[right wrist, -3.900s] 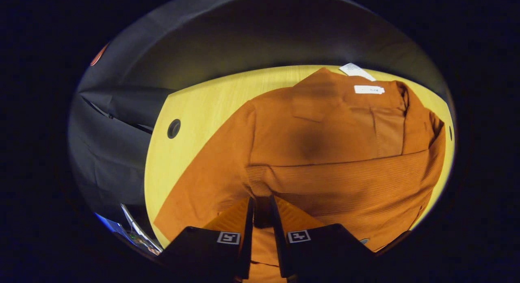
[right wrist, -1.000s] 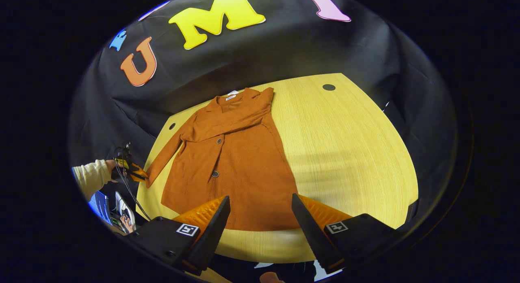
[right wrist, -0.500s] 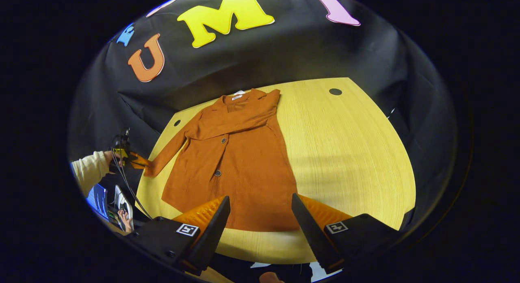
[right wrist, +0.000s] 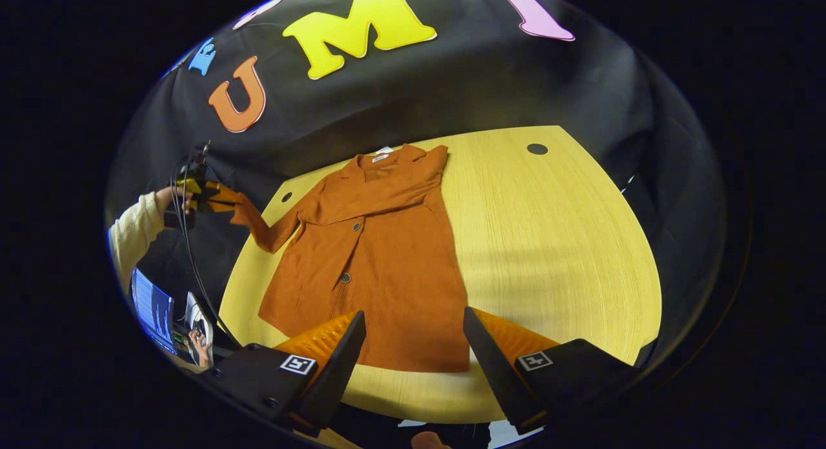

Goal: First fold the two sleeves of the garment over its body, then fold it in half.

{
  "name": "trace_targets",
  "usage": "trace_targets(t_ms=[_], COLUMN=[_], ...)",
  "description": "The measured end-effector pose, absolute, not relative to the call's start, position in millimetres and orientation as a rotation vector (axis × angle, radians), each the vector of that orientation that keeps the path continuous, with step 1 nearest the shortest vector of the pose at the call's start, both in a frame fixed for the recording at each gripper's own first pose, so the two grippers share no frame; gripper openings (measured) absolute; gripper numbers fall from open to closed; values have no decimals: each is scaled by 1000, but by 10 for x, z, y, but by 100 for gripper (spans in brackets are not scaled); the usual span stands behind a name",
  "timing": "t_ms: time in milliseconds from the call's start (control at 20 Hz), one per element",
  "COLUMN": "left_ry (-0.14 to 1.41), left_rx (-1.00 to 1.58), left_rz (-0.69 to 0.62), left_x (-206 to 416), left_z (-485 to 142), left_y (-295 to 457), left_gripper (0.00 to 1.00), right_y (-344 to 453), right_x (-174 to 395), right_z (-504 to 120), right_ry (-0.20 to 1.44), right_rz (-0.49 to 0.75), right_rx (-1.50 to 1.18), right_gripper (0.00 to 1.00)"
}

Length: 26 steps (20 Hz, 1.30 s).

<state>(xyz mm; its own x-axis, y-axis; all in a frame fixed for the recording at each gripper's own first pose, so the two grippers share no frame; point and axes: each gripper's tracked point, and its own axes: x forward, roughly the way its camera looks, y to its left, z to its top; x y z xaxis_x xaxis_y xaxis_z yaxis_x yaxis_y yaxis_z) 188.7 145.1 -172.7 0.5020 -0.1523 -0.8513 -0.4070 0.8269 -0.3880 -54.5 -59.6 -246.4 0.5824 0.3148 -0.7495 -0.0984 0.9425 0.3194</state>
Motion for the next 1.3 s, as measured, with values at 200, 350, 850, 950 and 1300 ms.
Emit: trace_targets(t_ms=[200,350,850,950,1300], left_ry=[1066,1100,1220,1253,1238], left_rx=[-465,-406,-273,-283,-379], left_rz=[47,-58,-255,-238,-330], left_x=[2172,2334,2611,2604,2608], left_z=[-1669,-1756,-2673,-2877,-2848], left_y=[717,-63,-1853,-1972,-2268], left_gripper=[3,3,3,4,16], right_y=[-862,-1090,-1728,-1844,-2046], right_x=[-529,-552,-654,-712,-773], right_z=[-2516,-2582,-2673,-2684,-2714], right_ry=[904,909,908,908,921], right_rz=[210,173,25,-7,-61], right_rx=[278,331,411,416,436], right_gripper=[93,97,94,97,97])
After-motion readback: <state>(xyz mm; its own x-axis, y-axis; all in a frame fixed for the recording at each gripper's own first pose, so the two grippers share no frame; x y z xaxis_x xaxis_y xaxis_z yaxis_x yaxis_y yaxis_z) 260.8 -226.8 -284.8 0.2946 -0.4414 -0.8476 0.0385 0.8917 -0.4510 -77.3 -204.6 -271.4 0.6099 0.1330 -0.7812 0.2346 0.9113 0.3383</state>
